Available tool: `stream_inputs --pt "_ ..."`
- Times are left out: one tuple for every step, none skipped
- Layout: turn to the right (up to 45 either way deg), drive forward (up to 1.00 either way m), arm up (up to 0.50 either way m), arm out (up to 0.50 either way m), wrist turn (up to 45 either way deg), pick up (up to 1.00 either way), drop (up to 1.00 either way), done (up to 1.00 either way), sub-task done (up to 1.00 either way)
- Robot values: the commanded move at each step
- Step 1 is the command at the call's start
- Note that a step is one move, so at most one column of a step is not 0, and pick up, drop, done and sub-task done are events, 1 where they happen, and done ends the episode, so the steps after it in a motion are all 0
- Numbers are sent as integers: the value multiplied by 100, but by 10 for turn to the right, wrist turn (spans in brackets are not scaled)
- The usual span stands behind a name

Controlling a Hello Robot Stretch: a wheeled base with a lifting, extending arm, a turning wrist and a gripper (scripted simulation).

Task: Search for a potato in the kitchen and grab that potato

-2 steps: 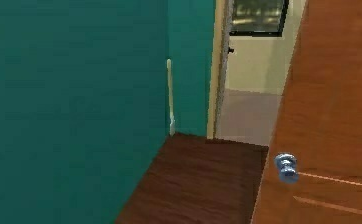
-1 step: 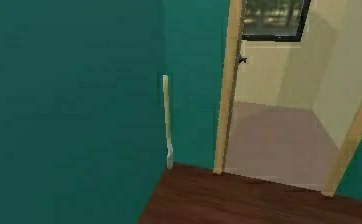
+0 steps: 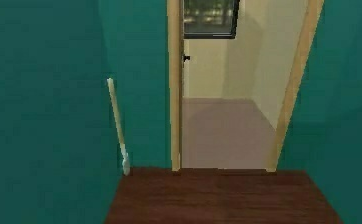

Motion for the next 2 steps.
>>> stream_inputs --pt "0 45 0 0 0 0 0 0 0" --pt "180 0 0 0 0 0 0 0 0"
